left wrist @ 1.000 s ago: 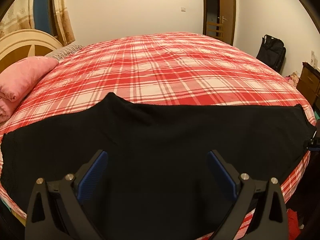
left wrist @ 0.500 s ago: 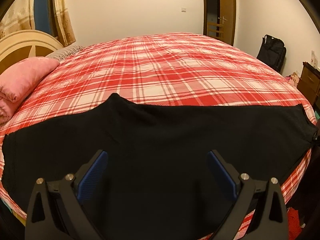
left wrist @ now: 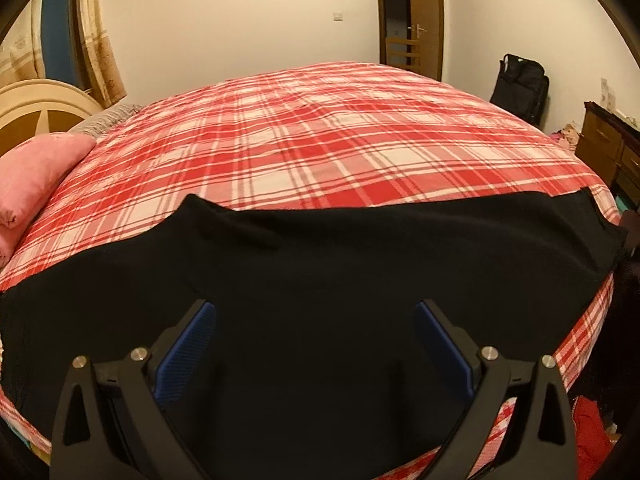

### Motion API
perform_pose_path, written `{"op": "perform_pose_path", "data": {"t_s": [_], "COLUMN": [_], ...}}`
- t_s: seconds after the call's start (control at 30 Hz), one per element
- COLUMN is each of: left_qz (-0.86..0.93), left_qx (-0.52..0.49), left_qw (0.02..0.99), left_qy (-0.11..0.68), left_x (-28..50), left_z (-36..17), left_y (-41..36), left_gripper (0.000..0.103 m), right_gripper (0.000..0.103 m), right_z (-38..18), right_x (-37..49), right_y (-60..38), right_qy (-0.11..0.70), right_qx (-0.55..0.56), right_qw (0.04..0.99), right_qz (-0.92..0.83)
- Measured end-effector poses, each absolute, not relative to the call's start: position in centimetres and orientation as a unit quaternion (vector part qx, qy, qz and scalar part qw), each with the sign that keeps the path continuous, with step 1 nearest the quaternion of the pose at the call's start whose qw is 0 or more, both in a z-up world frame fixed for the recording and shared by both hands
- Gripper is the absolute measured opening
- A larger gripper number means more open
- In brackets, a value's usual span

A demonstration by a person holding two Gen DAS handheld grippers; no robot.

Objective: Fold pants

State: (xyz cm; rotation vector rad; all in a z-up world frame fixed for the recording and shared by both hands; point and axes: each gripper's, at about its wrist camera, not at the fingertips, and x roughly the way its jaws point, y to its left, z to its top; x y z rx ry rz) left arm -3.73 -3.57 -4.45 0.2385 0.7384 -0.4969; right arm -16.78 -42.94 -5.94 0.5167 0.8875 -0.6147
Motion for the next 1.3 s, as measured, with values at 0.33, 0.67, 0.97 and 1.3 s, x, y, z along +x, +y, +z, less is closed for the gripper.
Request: {"op": "perform_pose_path", "data": {"t_s": [0.33, 0.67, 0.97, 1.3], "left_qz": [-0.258, -0.274, -0.271, -0.233], "left_qx": [0.124, 0.148, 0.156, 0.086], "left_qw": [0.895, 0.875, 0.877, 0.903], "left_qy": [0.342, 0.37, 0.364, 0.351], "left_x": [-4.2, -5.9, -6.0, -3.7], "left_z": [-5.2, -8.5, -6.6, -3.7], "left_y": [-6.0, -5.0, -4.7, -2.5], "left_gripper": [0.102, 0.102, 0.102, 0.102], "right_gripper": [0.05, 0.051, 0.074, 0.075], "right_z": [-6.7, -11.0, -4.7, -10.6], "right_x": [-5.9, -3.5, -8.5, -9.8], "right_y": [-33.6, -26.6, -39.9, -55.2], "right_qy": [0.389, 0.433, 0.395, 0.479], "right_qx": [0.147, 0.06, 0.096, 0.225], "right_qw": [0.903, 0.899, 0.904, 0.826], "right_qz": [-0.109, -0.037, -0.131, -0.192]}}
